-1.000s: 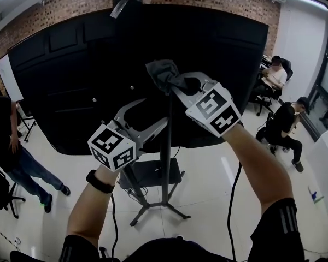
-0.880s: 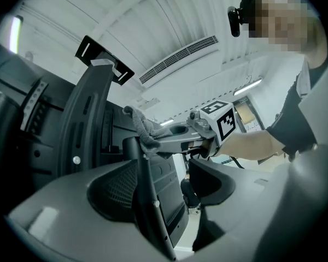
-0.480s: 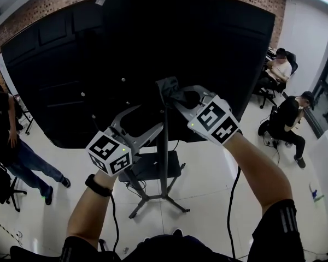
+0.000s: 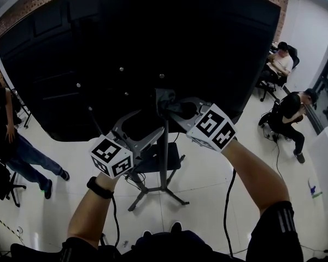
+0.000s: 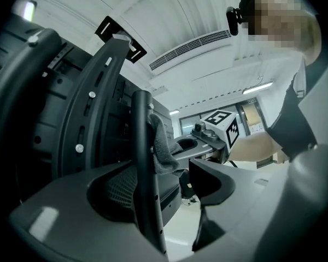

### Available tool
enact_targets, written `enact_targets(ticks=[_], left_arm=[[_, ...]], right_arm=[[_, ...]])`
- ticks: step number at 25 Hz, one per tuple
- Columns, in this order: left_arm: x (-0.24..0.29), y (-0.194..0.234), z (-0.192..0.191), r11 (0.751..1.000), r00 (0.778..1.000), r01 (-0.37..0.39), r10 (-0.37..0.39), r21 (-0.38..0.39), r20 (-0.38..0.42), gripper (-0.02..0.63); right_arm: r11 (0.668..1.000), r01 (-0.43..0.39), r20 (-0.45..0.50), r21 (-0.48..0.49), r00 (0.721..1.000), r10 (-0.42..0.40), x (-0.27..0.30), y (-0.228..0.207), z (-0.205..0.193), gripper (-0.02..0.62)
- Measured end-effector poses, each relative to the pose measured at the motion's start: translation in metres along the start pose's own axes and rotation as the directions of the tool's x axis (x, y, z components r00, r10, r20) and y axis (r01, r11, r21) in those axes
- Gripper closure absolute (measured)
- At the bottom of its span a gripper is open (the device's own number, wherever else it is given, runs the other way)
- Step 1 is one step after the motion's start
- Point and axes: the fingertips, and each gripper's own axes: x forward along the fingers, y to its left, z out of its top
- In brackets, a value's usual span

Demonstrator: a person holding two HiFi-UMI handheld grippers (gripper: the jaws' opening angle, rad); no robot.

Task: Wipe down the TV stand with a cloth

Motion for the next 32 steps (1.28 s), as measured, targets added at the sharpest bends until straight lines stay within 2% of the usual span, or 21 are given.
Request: enact_targets(ticks=[8,16,24,32], left_arm=[[-0.006,0.002,-0.039,0.999,0.999,-0.008,0.005,-0.052,-0.047,0.285],[-0.017,0.011,-0.102,0.993,0.993,-0.026,0.011,-0.118,-0.120,0.285],[-0.022,0.008,-0.161,0.989,0.985,-0.033,0.008,-0.145,-0.173,0.285],[-0.030,0.001,-0.230,0.977,0.969,-0.051,-0.001,-0.206,-0.248,0.285]], right_arm=[[0.999,-0.045,-0.046,0.029,0.998,0.046,0.020,0.033,-0.034,0.566],[0.995,-0.065,-0.084,0.079,0.994,0.072,0.038,0.059,-0.075,0.566],[0.988,-0.075,-0.124,0.138,0.988,0.092,0.056,0.085,-0.126,0.566],[0.974,-0.083,-0.188,0.211,0.974,0.124,0.076,0.116,-0.191,0.566]])
